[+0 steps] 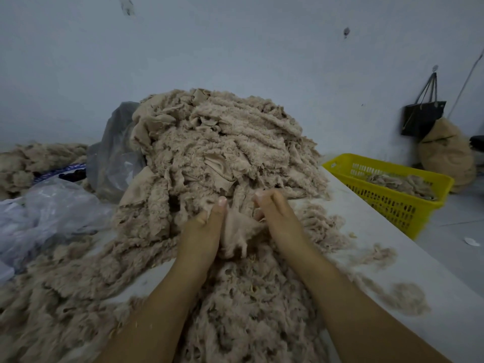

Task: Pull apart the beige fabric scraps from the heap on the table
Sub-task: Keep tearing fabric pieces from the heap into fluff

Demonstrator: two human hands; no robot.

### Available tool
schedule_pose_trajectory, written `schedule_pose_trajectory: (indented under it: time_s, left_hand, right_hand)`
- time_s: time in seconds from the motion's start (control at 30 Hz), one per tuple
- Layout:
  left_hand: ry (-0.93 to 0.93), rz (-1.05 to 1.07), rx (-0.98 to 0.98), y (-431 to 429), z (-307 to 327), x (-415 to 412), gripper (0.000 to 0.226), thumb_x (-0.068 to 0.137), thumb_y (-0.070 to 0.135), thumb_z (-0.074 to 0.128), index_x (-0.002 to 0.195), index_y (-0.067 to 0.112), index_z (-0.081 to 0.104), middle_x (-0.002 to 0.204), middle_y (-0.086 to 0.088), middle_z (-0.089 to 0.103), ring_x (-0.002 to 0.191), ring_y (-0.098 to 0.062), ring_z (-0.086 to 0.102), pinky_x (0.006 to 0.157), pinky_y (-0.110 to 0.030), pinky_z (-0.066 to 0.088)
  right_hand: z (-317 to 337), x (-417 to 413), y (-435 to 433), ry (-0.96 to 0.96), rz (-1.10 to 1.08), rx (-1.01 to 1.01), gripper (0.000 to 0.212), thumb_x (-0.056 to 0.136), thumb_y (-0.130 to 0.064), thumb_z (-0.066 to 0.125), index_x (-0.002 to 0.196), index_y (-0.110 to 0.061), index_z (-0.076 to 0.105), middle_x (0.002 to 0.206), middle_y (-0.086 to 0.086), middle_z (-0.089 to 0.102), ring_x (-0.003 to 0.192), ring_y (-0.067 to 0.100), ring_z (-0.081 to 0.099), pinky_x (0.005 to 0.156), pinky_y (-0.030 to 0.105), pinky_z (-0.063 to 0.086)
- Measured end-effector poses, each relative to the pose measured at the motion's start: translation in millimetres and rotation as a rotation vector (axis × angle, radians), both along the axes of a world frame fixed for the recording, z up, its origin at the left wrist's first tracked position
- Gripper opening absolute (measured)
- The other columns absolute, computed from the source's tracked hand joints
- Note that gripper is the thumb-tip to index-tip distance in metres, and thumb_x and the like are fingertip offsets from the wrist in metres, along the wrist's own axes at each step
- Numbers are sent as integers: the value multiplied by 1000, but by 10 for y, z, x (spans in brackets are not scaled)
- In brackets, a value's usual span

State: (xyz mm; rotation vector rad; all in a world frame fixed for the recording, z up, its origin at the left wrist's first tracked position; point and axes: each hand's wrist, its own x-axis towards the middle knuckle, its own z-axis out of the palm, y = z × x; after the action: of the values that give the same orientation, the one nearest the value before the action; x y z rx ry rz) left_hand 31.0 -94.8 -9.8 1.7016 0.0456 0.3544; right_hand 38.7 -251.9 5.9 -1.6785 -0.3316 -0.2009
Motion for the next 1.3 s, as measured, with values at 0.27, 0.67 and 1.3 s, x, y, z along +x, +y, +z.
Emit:
schedule_pose_trajectory:
  time_s: [0.27,0.67,1.3]
  left_hand:
    - [-3,70,-138,4,17,5,63,95,63,48,76,7,70,54,-5,65,45,-15,57,45,-25,45]
    - [26,65,-305,-53,49,2,57,100,56,44,86,7,70,51,-16,65,40,-19,60,42,-25,51]
    - [61,-198,269,-111,70,-104,32,89,56,62,95,25,58,71,8,69,44,-6,58,43,-16,43]
  right_hand:
    - [-81,-14,86,-101,49,-427,43,75,-79,54,89,-42,39,96,-21,41,75,-5,46,63,22,38]
    - [-91,81,30,-180,-166,-460,37,107,-34,34,72,-24,39,71,-3,44,62,6,40,52,19,28]
    - [-45,25,14,-163,-156,-237,33,104,-34,46,74,-22,52,66,-4,50,54,0,46,51,14,36]
